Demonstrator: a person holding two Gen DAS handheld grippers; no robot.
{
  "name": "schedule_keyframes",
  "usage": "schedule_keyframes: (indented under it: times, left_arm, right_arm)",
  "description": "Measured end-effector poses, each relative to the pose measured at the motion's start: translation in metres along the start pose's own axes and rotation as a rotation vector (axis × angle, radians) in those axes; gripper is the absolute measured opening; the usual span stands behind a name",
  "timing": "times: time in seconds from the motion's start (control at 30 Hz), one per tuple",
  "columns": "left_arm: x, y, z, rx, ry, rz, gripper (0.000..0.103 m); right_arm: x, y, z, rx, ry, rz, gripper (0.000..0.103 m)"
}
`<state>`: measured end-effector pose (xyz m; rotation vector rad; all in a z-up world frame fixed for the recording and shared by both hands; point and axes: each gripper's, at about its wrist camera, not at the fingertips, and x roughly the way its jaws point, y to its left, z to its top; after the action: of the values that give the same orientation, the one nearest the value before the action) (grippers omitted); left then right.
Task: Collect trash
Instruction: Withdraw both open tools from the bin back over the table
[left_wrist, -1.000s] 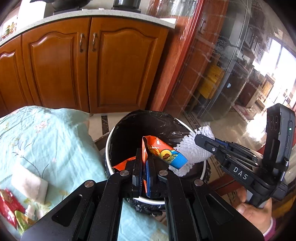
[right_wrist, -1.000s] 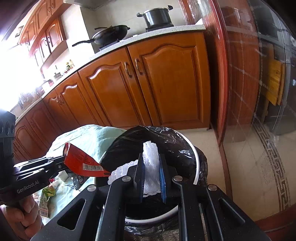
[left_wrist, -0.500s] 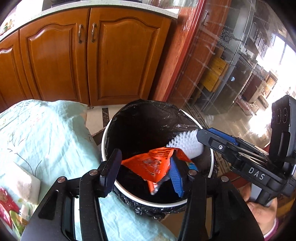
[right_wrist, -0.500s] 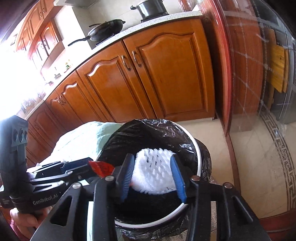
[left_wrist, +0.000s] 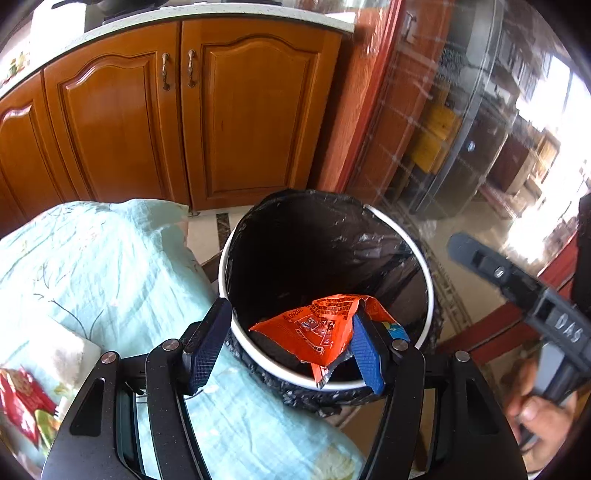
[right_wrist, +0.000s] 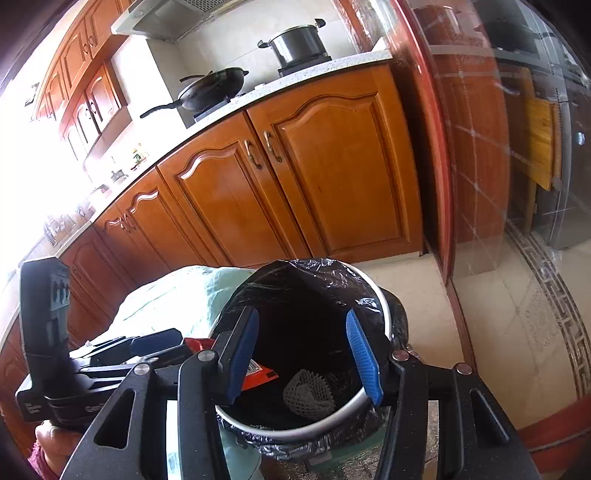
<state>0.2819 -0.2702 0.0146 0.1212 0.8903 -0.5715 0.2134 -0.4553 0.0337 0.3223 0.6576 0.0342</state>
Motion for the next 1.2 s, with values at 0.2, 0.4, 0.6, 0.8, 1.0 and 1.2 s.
schedule_keyframes:
  times: [0.2,0.4,0.6,0.8,1.0,1.2]
  left_arm:
    - [0.005,0.006,-0.014,0.014,0.064,0.019,0.064]
    - [-0.004,0.010,-0.016,-0.016,0.043,-0.001,0.064]
    - [-0.032,0.014,-0.027,-0.021,-0.038,0.017,0.064]
    - [-0.064,0.050,-0.062,-0.137,-0.082,0.041,0.064]
    - [-0.105,0.096,-0.105,-0.249,-0.137,0.108,0.064]
    - [-0.137,0.138,-0.138,-0.316,-0.158,0.178,0.064]
  right_arm:
    - [-0.013,-0.001,-0.003,0.022,-0.020,-0.004,0.054]
    - [-0.023,0.001,-0.007,0.028,-0.032,0.006,0.054]
    - [-0.032,0.005,-0.010,0.026,-0.041,0.015,0.054]
    - [-0.034,0.021,-0.019,0.013,-0.029,0.056,0.054]
    - [-0.024,0.053,-0.038,-0.012,0.016,0.139,0.058]
    - [-0.005,0.094,-0.061,-0.055,0.086,0.209,0.059]
